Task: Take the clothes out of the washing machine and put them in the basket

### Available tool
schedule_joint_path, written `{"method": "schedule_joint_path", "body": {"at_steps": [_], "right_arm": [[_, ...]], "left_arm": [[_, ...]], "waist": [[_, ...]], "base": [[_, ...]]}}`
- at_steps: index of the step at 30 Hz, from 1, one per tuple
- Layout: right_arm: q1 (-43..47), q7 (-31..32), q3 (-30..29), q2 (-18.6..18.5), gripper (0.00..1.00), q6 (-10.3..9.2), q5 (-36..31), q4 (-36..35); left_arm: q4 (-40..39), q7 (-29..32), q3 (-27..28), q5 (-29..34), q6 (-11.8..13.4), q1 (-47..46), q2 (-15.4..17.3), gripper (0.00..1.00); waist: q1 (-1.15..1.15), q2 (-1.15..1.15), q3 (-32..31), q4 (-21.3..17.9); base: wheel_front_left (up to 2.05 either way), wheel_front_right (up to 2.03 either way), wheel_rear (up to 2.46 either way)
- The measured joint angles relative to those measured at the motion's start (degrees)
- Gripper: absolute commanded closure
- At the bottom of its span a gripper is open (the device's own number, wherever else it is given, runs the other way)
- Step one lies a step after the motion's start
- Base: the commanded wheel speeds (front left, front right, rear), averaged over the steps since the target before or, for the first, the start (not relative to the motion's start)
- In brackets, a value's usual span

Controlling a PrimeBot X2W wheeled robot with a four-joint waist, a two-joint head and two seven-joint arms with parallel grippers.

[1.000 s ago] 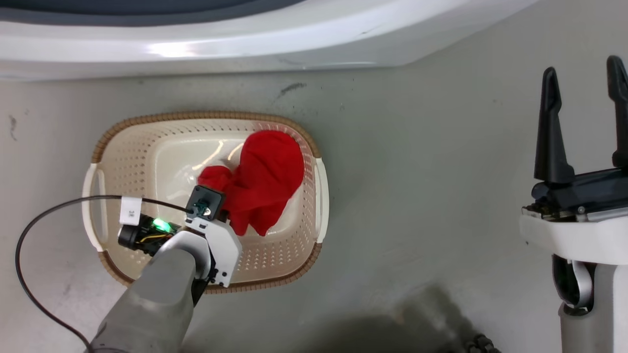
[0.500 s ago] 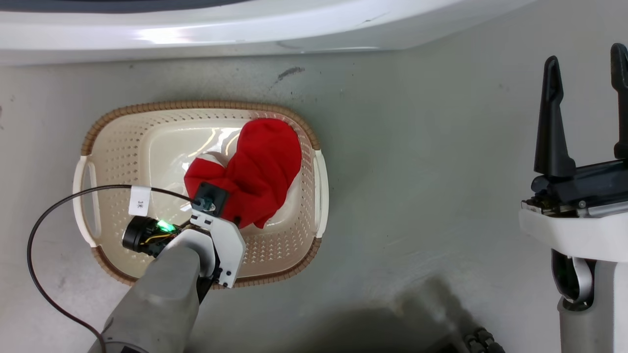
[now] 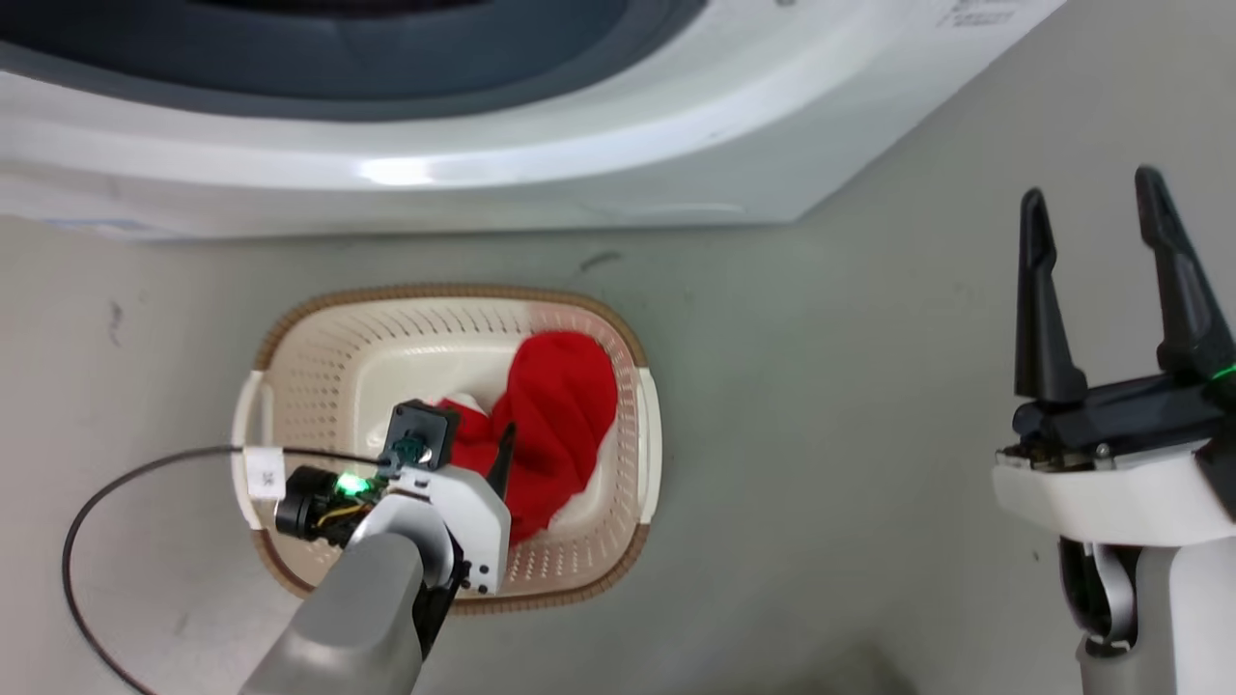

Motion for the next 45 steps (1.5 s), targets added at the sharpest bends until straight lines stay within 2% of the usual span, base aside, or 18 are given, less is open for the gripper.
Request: {"method": "schedule_joint_path", "body": {"at_steps": [5,17,27,32,39,45], "right_arm": [[2.1,0.0,0.4,0.0,0.0,0.0,0.0,0.6],[6.8,0.0,0.8,0.0,0.0,0.0,0.1,1.8],[9.9,0.0,1.1,0.0,0.0,0.0,0.6,2.6],[10.1,0.0,1.3,0.0,0.0,-0.01,1.0,2.6],[8.5,0.0,1.8,0.0,0.0,-0.01,1.0,1.8],[5.6,0.0,2.4,0.0,0.0,0.0,1.3,1.0]], "left_arm": [[-8.9,-0.1,3.3,1.5,1.9,6.8,0.9,0.0],[-27.5,-0.1,12.3,6.7,4.4,18.8,0.6,0.0],[-39.9,-0.1,18.9,11.0,4.8,26.2,-0.9,0.0],[-40.6,-0.1,20.3,12.2,3.3,24.8,-1.0,0.0],[-32.6,0.2,20.4,13.4,0.6,9.2,0.2,0.0],[-23.3,3.6,19.9,13.6,-1.3,-6.2,1.8,0.0]], "waist": [[0.0,0.0,-4.8,1.1],[-0.01,0.0,-14.8,3.2],[-0.01,0.0,-21.1,3.7],[-0.01,0.0,-22.0,3.0],[0.0,0.0,-19.2,2.0],[0.0,0.0,-15.1,0.3]], "base": [[0.0,0.0,0.0],[0.0,0.0,0.0],[0.0,0.0,0.0],[0.0,0.0,0.0],[0.0,0.0,0.0],[0.0,0.0,0.0]]}}
